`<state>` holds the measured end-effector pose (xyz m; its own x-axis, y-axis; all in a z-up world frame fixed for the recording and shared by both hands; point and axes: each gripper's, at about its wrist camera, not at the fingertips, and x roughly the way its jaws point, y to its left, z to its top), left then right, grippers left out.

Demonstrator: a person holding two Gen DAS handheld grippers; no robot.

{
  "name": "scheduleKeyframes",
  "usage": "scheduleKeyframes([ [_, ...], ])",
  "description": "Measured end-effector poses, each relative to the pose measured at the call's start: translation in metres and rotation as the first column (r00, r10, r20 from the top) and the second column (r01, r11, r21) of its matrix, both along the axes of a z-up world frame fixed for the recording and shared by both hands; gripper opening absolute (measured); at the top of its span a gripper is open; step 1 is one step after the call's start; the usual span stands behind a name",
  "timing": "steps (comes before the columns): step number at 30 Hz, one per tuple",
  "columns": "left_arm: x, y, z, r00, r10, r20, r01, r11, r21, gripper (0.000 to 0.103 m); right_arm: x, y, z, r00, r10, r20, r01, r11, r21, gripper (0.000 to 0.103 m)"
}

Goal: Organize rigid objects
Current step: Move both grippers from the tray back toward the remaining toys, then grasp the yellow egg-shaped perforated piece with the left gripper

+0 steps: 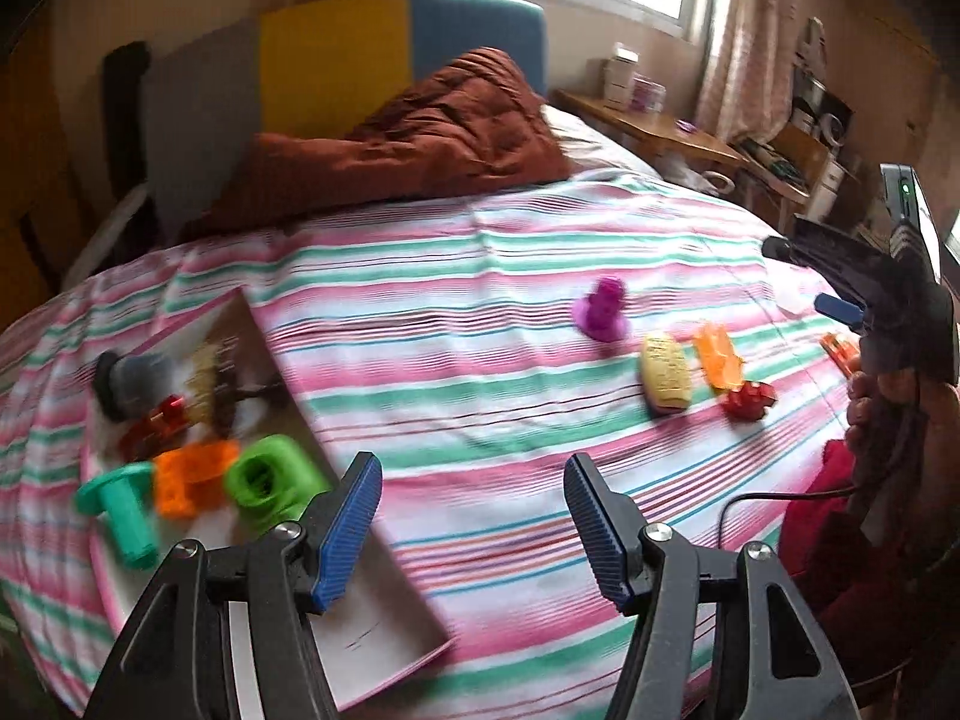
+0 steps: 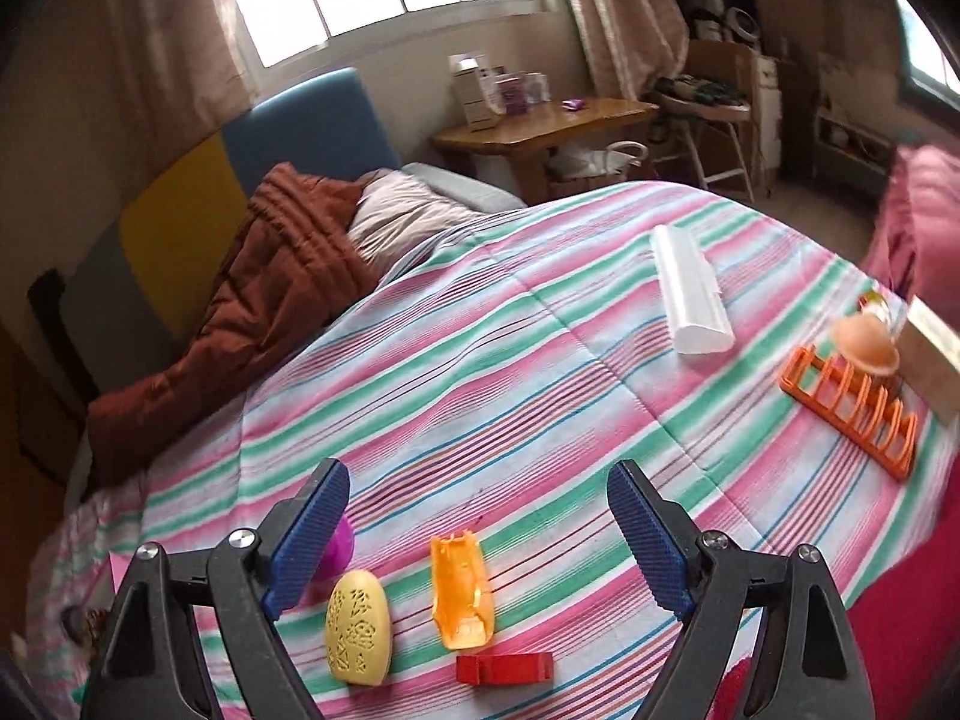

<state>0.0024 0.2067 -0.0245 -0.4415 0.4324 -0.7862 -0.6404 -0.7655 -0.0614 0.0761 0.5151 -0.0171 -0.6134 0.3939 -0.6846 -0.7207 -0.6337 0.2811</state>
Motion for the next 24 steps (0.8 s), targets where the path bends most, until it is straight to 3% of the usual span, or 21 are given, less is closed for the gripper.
scheduleKeyframes([
  [8, 0.000, 0.078, -0.017, 0.981, -0.186, 0.059, 0.186, 0.983, 0.002, 0.064, 0.003, 0.005, -0.003, 1.000, -0.011, -0.013, 0.011, 0.999, -0.042, 0.089],
  [14, -0.006, 0.125, -0.029, 0.961, -0.255, 0.107, 0.256, 0.967, 0.006, 0.064, 0.003, 0.006, -0.004, 1.000, -0.007, -0.025, 0.005, 0.998, -0.058, 0.090],
  [24, -0.018, 0.187, -0.067, 0.943, -0.302, 0.140, 0.316, 0.945, -0.088, 0.064, 0.000, 0.010, -0.008, 1.000, 0.003, -0.026, -0.005, 0.995, -0.100, 0.090],
])
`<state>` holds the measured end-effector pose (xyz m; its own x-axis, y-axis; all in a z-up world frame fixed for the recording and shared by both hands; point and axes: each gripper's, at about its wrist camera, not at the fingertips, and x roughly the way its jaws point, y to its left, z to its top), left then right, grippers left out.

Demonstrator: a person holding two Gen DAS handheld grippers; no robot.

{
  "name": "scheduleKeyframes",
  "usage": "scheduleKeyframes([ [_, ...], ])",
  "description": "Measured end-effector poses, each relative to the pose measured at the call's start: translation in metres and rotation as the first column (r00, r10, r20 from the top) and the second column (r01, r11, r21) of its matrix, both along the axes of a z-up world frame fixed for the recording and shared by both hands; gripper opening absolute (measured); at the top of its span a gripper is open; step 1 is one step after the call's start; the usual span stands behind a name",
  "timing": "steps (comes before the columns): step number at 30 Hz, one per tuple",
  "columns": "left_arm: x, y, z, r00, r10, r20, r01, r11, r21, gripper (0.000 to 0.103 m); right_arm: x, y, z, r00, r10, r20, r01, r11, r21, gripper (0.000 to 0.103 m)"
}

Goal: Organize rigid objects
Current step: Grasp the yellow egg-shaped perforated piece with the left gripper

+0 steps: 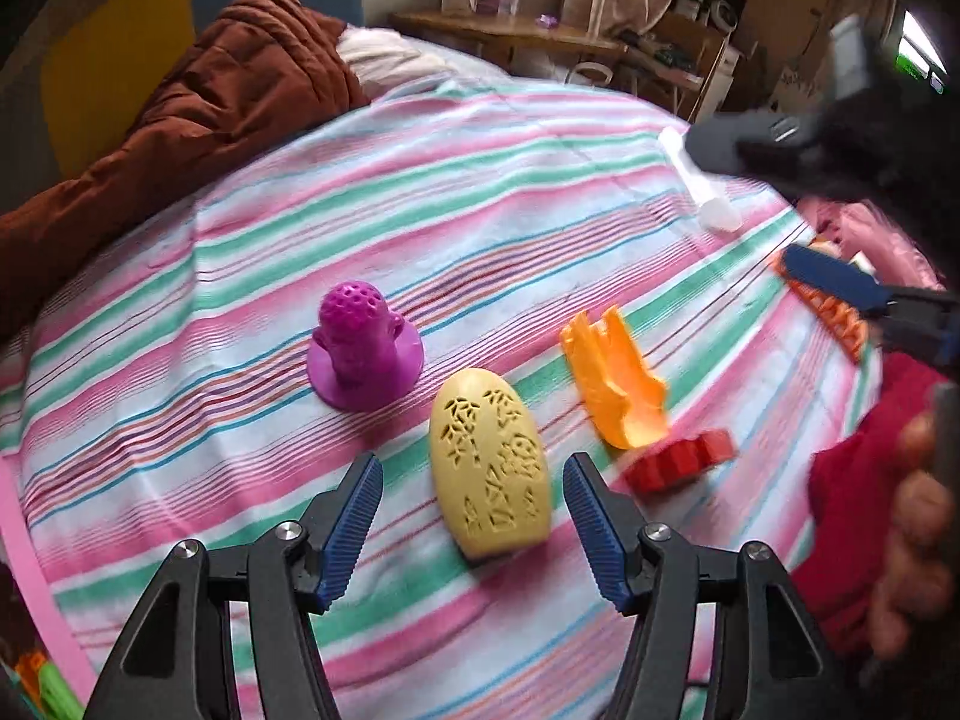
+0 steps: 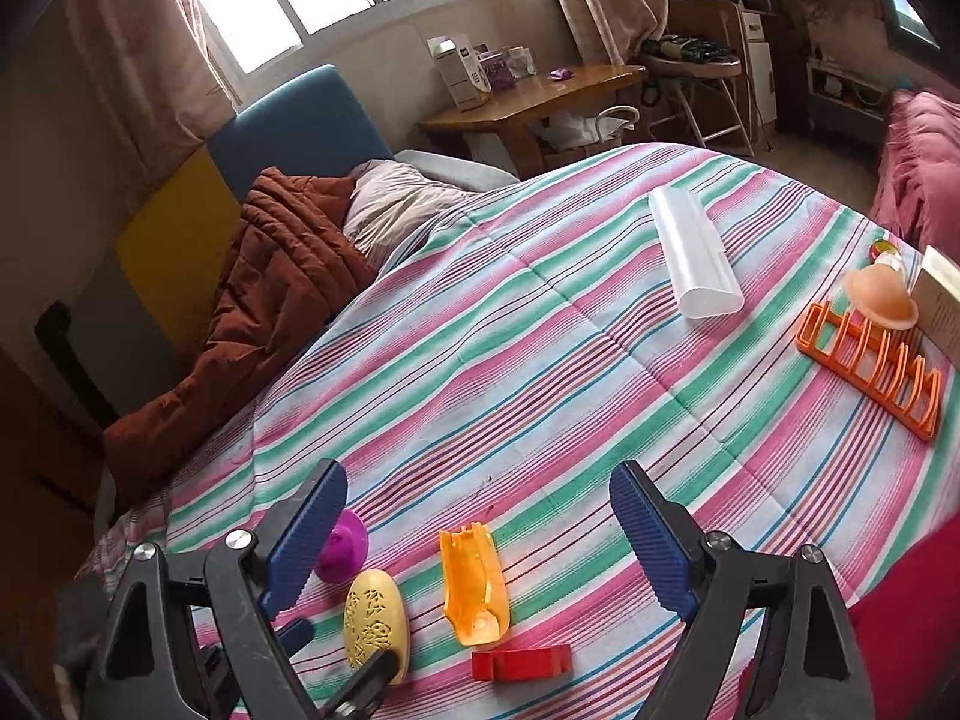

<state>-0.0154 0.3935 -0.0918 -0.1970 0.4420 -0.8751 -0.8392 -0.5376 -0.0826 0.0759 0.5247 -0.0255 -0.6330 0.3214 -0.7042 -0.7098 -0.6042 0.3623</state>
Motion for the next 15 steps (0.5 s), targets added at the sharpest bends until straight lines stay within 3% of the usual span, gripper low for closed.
scheduleKeyframes([
  [3, -0.006, 0.009, -0.011, 1.000, 0.008, 0.024, -0.007, 1.000, -0.015, 0.064, -0.001, -0.001, -0.001, 1.000, 0.008, 0.002, -0.008, 1.000, -0.004, 0.090],
  [6, -0.009, 0.007, -0.016, 1.000, 0.018, 0.018, -0.018, 1.000, 0.015, 0.045, -0.002, 0.000, -0.003, 1.000, 0.010, 0.008, -0.010, 1.000, -0.007, 0.090],
  [9, -0.008, -0.008, -0.015, 0.998, 0.032, 0.047, -0.034, 0.998, 0.052, 0.044, -0.001, 0.001, -0.003, 1.000, 0.009, 0.007, -0.009, 1.000, -0.011, 0.090],
  [15, 0.012, -0.050, -0.014, 0.999, 0.044, 0.019, -0.045, 0.997, 0.061, 0.044, -0.002, 0.002, -0.006, 1.000, 0.015, 0.015, -0.015, 1.000, -0.025, 0.090],
])
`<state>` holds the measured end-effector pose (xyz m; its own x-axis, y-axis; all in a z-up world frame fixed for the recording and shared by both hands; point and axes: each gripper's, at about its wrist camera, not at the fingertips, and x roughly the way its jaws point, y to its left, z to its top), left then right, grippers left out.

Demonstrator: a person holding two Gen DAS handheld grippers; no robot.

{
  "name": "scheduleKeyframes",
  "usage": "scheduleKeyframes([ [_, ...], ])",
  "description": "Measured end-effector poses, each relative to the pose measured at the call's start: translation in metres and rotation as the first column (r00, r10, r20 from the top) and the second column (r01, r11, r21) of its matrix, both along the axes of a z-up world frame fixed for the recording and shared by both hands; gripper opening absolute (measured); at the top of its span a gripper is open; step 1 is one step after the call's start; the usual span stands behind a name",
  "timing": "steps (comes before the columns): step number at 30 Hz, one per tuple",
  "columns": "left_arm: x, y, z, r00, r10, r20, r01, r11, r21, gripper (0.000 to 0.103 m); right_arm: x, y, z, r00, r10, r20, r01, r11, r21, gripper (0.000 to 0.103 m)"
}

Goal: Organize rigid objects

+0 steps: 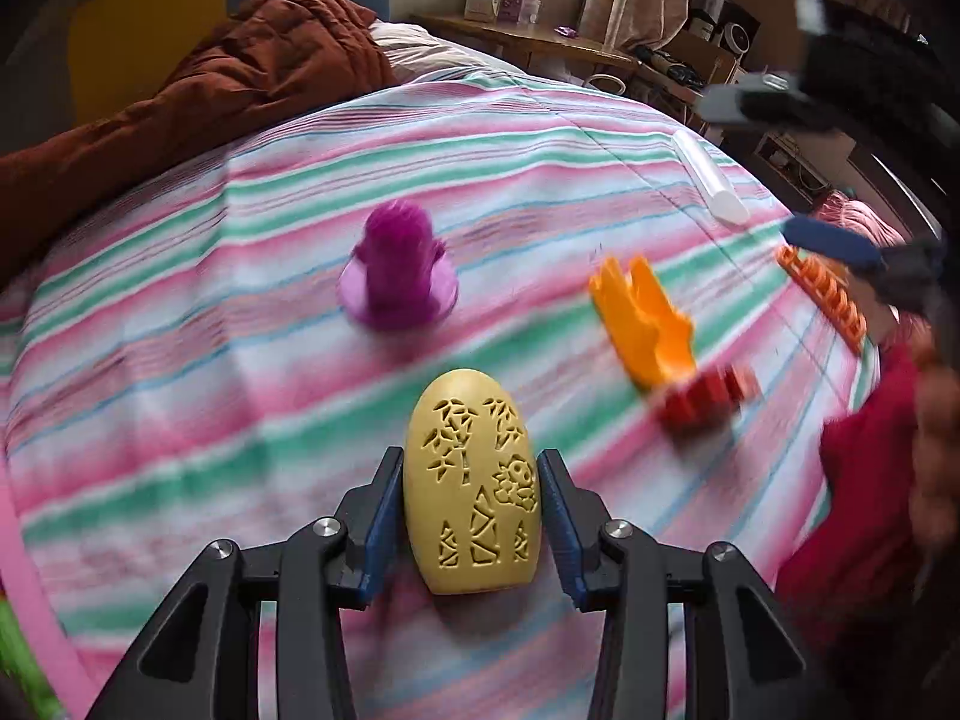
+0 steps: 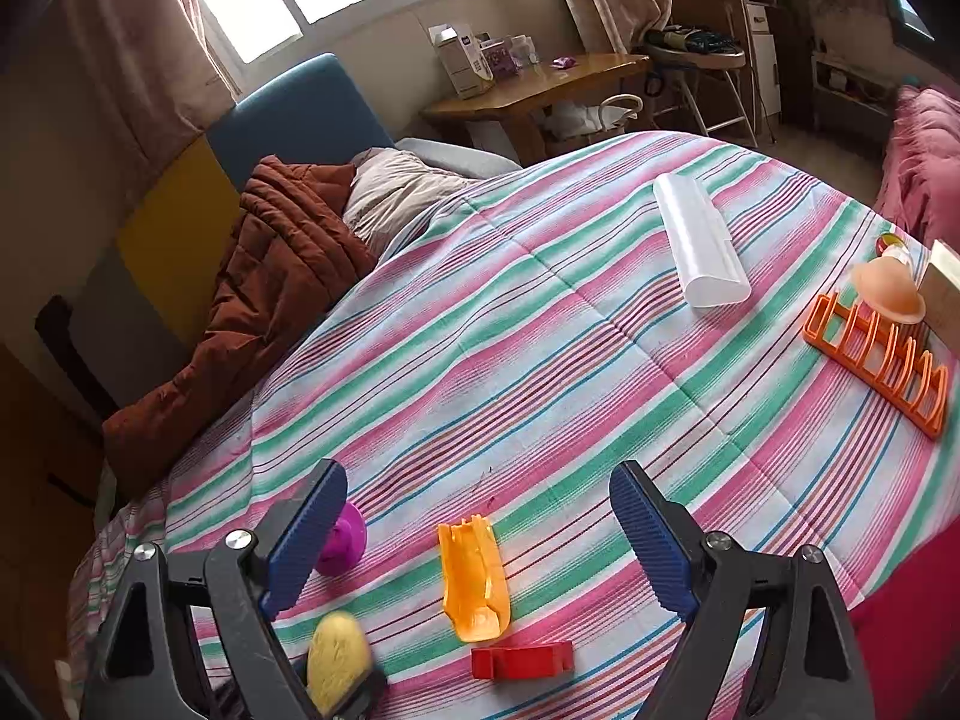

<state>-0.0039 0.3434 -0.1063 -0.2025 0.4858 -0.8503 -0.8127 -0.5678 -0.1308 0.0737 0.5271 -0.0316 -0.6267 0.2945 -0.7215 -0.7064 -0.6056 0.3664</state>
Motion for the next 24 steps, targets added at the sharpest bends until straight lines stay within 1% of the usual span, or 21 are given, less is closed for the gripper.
scheduleKeyframes([
  [4, 0.024, -0.027, 0.002, 0.999, -0.006, -0.045, 0.005, 1.000, -0.020, 0.043, -0.005, -0.002, -0.005, 0.999, 0.028, 0.022, -0.027, 0.999, -0.017, 0.090],
  [9, 0.047, -0.060, 0.004, 0.998, -0.026, -0.058, 0.025, 1.000, -0.007, 0.043, -0.016, -0.014, -0.007, 0.993, 0.110, 0.046, -0.110, 0.994, -0.001, 0.090],
  [11, 0.054, -0.067, 0.005, 0.998, -0.030, -0.062, 0.029, 1.000, -0.005, 0.043, -0.020, -0.021, -0.007, 0.989, 0.138, 0.055, -0.139, 0.990, 0.016, 0.090],
  [13, 0.060, -0.077, 0.005, 0.997, -0.032, -0.067, 0.032, 0.999, -0.001, 0.043, -0.020, -0.023, -0.007, 0.988, 0.136, 0.068, -0.139, 0.989, 0.041, 0.090],
  [15, 0.064, -0.081, 0.004, 0.997, -0.034, -0.071, 0.034, 0.999, 0.004, 0.043, -0.017, -0.020, -0.008, 0.991, 0.109, 0.079, -0.113, 0.993, 0.044, 0.090],
  [17, 0.066, -0.086, 0.004, 0.997, -0.031, -0.071, 0.032, 0.999, 0.008, 0.043, -0.014, -0.013, -0.013, 0.993, 0.080, 0.090, -0.082, 0.997, 0.013, 0.089],
  [20, 0.067, -0.091, 0.004, 0.997, -0.028, -0.069, 0.029, 0.999, 0.016, 0.043, -0.013, -0.003, -0.022, 0.992, 0.064, 0.111, -0.060, 0.997, -0.040, 0.082],
  [21, 0.068, -0.093, 0.004, 0.997, -0.025, -0.067, 0.027, 0.999, 0.019, 0.043, -0.014, -0.002, -0.025, 0.990, 0.069, 0.122, -0.063, 0.996, -0.056, 0.078],
  [22, 0.068, -0.094, 0.004, 0.998, -0.024, -0.065, 0.025, 0.999, 0.022, 0.043, -0.017, -0.002, -0.029, 0.987, 0.083, 0.137, -0.074, 0.995, -0.073, 0.076],
  [24, 0.068, -0.095, 0.003, 0.998, -0.020, -0.063, 0.021, 0.999, 0.027, 0.043, -0.023, -0.006, -0.032, 0.981, 0.111, 0.157, -0.100, 0.992, -0.075, 0.076],
])
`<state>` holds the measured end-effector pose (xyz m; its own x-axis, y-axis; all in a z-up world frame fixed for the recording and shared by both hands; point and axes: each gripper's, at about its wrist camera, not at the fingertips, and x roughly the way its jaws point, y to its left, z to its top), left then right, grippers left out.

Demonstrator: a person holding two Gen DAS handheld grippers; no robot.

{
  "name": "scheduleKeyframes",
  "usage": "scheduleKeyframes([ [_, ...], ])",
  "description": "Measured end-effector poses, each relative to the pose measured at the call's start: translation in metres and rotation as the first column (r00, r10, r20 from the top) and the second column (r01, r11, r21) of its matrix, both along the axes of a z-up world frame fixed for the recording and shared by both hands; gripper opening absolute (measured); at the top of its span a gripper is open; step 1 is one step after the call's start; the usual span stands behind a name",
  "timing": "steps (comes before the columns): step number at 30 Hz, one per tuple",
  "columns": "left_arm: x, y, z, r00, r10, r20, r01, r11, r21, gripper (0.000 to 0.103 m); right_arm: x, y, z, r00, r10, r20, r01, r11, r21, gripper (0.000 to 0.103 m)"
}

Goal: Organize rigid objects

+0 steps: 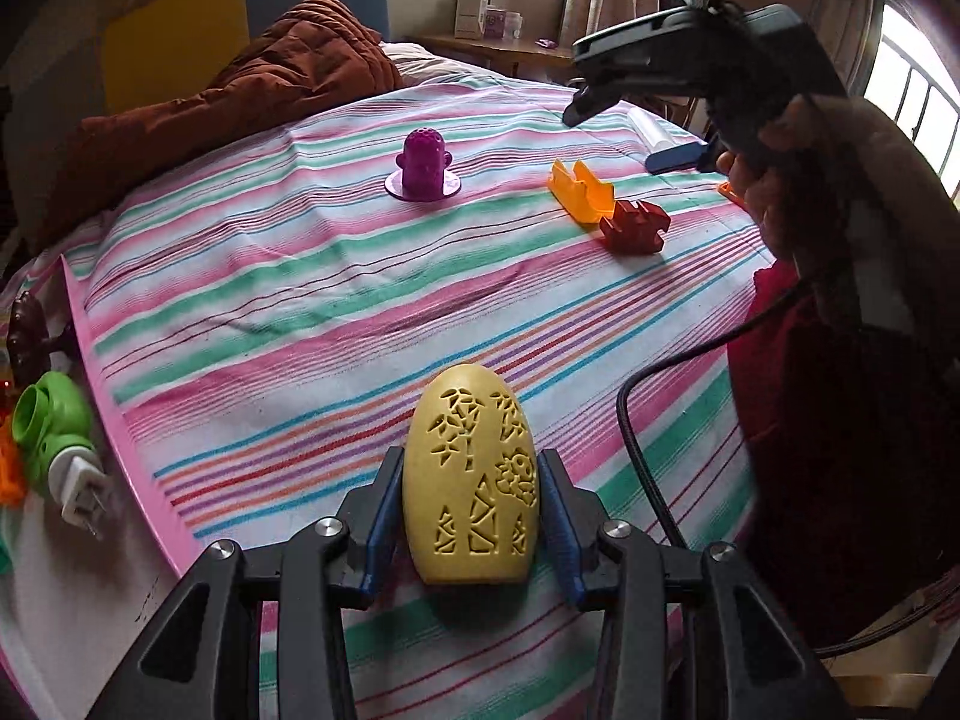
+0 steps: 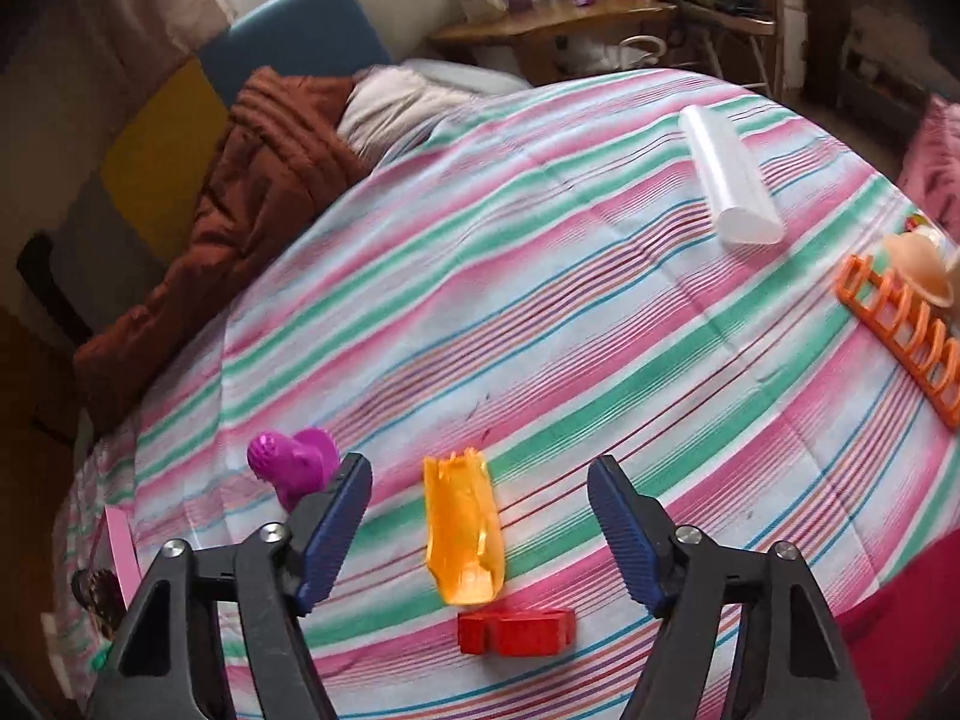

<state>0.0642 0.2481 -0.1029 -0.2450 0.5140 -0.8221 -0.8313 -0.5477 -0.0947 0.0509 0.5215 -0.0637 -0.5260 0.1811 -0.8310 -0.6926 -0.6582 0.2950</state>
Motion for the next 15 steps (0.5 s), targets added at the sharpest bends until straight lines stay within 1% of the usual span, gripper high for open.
scheduleKeyframes([
  [4, 0.001, -0.003, -0.001, 1.000, 0.005, -0.001, -0.005, 1.000, 0.010, 0.043, -0.020, -0.013, -0.010, 0.993, 0.093, 0.073, -0.095, 0.995, 0.033, 0.076],
  [6, 0.003, -0.004, -0.001, 1.000, 0.005, -0.005, -0.005, 1.000, 0.013, 0.043, -0.031, -0.021, -0.019, 0.981, 0.140, 0.131, -0.148, 0.987, 0.057, 0.075],
  [7, 0.003, -0.005, -0.001, 1.000, 0.004, -0.007, -0.004, 1.000, 0.013, 0.043, -0.034, -0.024, -0.023, 0.975, 0.155, 0.161, -0.167, 0.984, 0.065, 0.073],
  [8, 0.003, -0.007, 0.000, 1.000, 0.004, -0.008, -0.004, 1.000, 0.014, 0.043, -0.038, -0.027, -0.027, 0.967, 0.170, 0.190, -0.187, 0.980, 0.073, 0.054],
  [9, 0.003, -0.007, 0.000, 1.000, 0.005, -0.007, -0.005, 1.000, 0.016, 0.043, -0.041, -0.030, -0.030, 0.958, 0.188, 0.217, -0.210, 0.975, 0.079, 0.027],
  [12, 0.003, -0.011, 0.000, 1.000, 0.007, -0.002, -0.006, 1.000, 0.022, 0.043, -0.041, -0.034, -0.032, 0.950, 0.214, 0.225, -0.235, 0.970, 0.066, 0.027],
  [15, 0.004, -0.012, 0.000, 1.000, 0.006, -0.002, -0.006, 1.000, 0.024, 0.043, -0.043, -0.040, -0.030, 0.949, 0.277, 0.149, -0.281, 0.960, 0.010, 0.027],
])
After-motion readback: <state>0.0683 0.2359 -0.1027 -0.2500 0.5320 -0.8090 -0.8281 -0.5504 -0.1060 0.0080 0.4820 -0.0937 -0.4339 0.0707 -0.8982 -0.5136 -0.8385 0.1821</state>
